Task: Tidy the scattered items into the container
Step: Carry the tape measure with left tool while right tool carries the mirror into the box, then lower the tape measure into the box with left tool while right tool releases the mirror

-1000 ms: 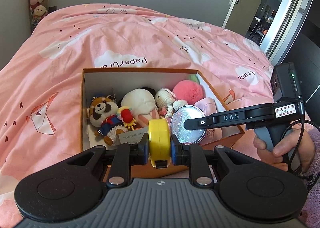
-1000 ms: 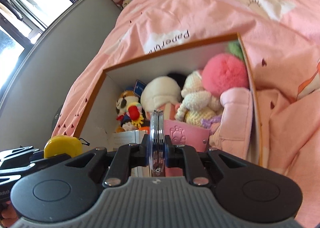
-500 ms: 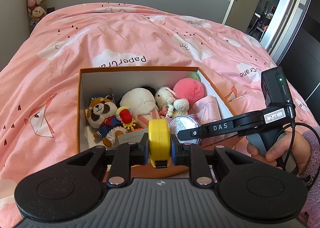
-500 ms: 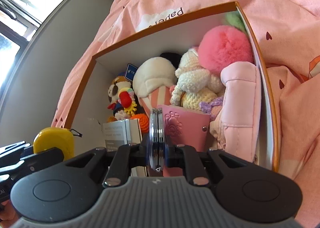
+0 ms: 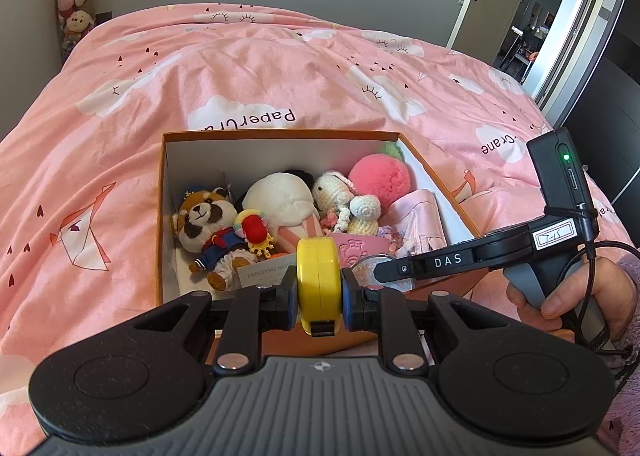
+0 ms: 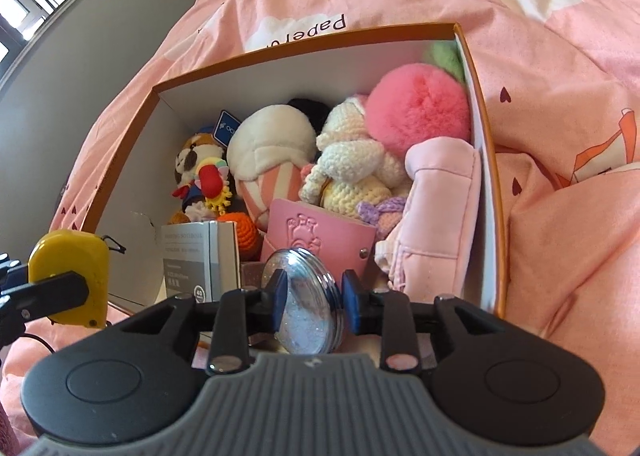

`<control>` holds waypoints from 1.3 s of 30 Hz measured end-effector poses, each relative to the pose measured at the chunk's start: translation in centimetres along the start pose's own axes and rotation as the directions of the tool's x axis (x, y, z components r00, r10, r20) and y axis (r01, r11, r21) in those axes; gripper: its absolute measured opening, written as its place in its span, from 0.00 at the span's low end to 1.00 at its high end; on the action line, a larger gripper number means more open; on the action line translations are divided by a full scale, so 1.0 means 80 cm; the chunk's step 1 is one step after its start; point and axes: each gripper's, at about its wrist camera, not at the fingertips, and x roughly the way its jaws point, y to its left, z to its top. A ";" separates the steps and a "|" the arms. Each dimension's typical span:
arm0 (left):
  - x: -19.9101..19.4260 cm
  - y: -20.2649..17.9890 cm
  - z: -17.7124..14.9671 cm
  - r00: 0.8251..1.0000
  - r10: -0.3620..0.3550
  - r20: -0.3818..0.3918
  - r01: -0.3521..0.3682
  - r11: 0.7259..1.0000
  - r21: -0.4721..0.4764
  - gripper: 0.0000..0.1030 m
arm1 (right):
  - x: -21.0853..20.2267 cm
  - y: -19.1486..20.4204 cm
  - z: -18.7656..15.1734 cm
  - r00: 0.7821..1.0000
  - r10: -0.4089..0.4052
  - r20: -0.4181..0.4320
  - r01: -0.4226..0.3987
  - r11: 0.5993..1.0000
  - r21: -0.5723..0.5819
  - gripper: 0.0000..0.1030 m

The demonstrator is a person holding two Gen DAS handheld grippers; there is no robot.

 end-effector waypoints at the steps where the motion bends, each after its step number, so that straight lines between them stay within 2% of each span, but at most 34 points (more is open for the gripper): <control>1: 0.000 0.001 0.000 1.000 0.000 0.000 0.000 1.000 -0.002 0.23 | -0.001 0.000 0.000 1.000 -0.004 -0.003 0.004 1.000 -0.001 0.33; 8: 0.003 0.002 -0.002 1.000 -0.006 -0.008 0.006 1.000 -0.005 0.23 | 0.012 0.004 0.004 1.000 0.014 -0.020 -0.014 1.000 -0.004 0.30; 12: 0.002 0.000 -0.002 1.000 -0.020 -0.010 0.020 1.000 0.008 0.23 | 0.019 0.020 0.003 0.999 -0.032 -0.029 0.030 0.997 -0.070 0.33; 19: 0.001 -0.004 0.010 0.999 -0.042 0.004 0.041 0.999 0.018 0.23 | -0.038 0.020 0.004 0.991 -0.048 0.123 0.058 0.995 -0.078 0.34; 24: 0.005 -0.014 0.027 0.995 -0.094 0.029 0.094 0.996 0.002 0.23 | -0.086 0.016 -0.015 0.965 -0.066 0.252 0.084 0.995 -0.062 0.44; 27: 0.015 -0.025 0.037 0.990 -0.139 0.037 0.139 0.990 -0.003 0.23 | -0.104 0.009 -0.032 0.951 -0.051 0.305 0.064 0.997 -0.034 0.44; 30: 0.041 -0.031 0.041 0.984 -0.178 0.012 0.178 0.984 -0.033 0.23 | -0.111 0.000 -0.044 0.944 -0.048 0.326 0.050 0.999 0.004 0.44; 35: 0.089 -0.033 0.033 0.980 -0.192 -0.050 0.187 0.978 -0.090 0.23 | -0.112 -0.016 -0.052 0.946 -0.045 0.323 0.026 0.998 0.063 0.44; 39: 0.110 -0.029 0.025 0.975 -0.207 -0.074 0.196 0.971 -0.137 0.23 | -0.107 -0.025 -0.054 0.948 -0.043 0.316 0.015 0.996 0.092 0.43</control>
